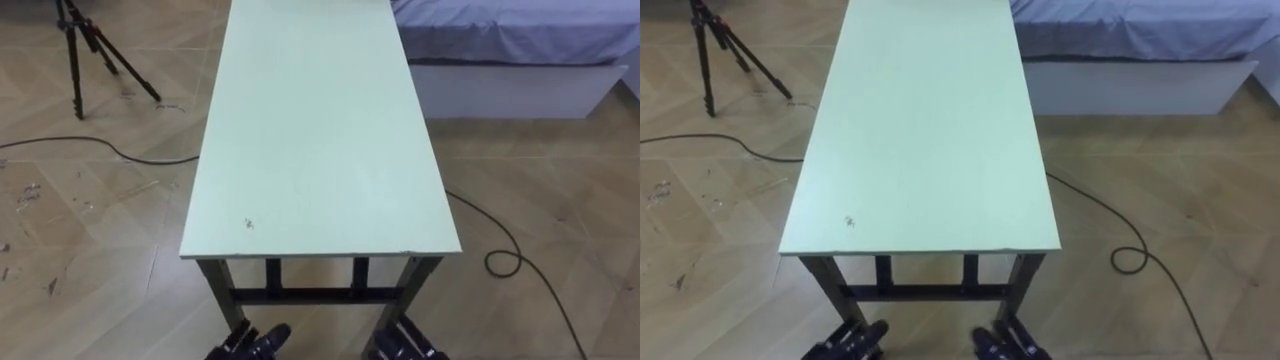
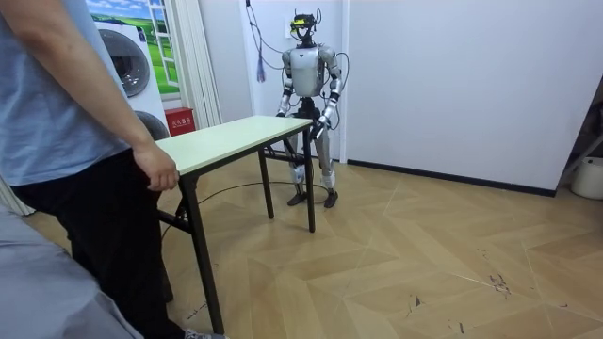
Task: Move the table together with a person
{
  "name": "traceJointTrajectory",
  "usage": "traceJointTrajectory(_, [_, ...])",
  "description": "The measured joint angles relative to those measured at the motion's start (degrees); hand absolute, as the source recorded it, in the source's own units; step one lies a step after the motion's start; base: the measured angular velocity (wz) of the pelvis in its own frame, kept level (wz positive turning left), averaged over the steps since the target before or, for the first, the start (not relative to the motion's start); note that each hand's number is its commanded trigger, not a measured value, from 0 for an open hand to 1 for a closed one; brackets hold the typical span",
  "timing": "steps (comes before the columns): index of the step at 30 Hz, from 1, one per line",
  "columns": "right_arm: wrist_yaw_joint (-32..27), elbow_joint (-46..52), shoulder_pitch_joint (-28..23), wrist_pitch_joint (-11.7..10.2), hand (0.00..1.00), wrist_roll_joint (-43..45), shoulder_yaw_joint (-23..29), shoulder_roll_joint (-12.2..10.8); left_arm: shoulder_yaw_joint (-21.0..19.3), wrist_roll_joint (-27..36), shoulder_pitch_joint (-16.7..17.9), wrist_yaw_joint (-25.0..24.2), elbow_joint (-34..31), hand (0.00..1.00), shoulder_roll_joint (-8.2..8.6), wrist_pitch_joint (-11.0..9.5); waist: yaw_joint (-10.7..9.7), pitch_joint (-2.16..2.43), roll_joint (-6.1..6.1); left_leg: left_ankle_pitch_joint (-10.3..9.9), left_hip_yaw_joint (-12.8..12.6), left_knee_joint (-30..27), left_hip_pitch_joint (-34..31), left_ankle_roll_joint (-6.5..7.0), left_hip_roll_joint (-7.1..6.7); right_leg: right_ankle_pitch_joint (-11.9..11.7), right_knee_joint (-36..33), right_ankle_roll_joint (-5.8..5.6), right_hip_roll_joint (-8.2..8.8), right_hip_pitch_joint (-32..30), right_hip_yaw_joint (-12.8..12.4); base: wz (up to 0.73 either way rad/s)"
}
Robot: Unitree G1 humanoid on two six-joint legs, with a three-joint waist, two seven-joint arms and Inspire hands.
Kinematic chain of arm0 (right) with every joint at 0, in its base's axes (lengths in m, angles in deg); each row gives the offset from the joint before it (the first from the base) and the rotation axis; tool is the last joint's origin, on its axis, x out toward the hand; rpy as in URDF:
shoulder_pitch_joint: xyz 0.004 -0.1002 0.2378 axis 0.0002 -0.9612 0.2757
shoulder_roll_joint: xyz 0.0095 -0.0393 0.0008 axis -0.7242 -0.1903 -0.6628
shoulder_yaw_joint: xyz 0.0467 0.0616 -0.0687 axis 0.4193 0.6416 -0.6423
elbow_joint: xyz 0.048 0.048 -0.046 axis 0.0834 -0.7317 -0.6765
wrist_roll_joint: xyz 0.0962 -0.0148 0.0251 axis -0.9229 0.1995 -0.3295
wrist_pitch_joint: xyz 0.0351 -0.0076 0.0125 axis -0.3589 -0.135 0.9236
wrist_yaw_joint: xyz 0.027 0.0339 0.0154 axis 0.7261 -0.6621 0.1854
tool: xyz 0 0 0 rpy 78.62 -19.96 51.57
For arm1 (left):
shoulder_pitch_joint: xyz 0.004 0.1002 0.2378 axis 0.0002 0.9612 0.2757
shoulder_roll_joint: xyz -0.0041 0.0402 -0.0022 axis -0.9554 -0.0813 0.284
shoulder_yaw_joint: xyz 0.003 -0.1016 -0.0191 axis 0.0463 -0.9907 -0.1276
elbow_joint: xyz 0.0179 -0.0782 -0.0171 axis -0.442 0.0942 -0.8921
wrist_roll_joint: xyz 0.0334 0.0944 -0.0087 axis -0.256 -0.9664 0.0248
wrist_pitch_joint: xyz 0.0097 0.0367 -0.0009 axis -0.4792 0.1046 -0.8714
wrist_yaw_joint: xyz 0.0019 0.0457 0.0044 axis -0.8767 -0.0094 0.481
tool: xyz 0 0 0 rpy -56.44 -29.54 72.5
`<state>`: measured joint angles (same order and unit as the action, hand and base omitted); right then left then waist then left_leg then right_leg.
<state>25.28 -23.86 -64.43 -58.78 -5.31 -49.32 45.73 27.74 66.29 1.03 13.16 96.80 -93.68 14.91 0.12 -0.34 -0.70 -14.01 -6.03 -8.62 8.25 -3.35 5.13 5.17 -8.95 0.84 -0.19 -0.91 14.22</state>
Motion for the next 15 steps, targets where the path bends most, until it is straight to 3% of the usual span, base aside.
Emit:
traceJointTrajectory(5, [1.53,2.11,1.87,0.43,0.0,-0.21,-2.67,0.38,2.33,1.94,-0.09,-0.58,-7.59,0.0,-0.29,0.02,-0.08,-0.11,0.09,0.0,-0.03,-0.06,-0.08,0.0,0.03,0.01,-0.1,0.01,0.07,0.03,0.19,0.01])
traceJointTrajectory(15, [2.58,3.72,4.47,0.57,0.0,-3.43,-3.78,1.6,1.81,1.9,-4.31,0.74,-8.77,0.0,-0.7,0.23,0.09,-0.19,0.11,0.0,-0.09,-0.04,0.47,0.0,0.03,0.02,-0.81,0.06,0.11,0.15,0.02,-0.01])
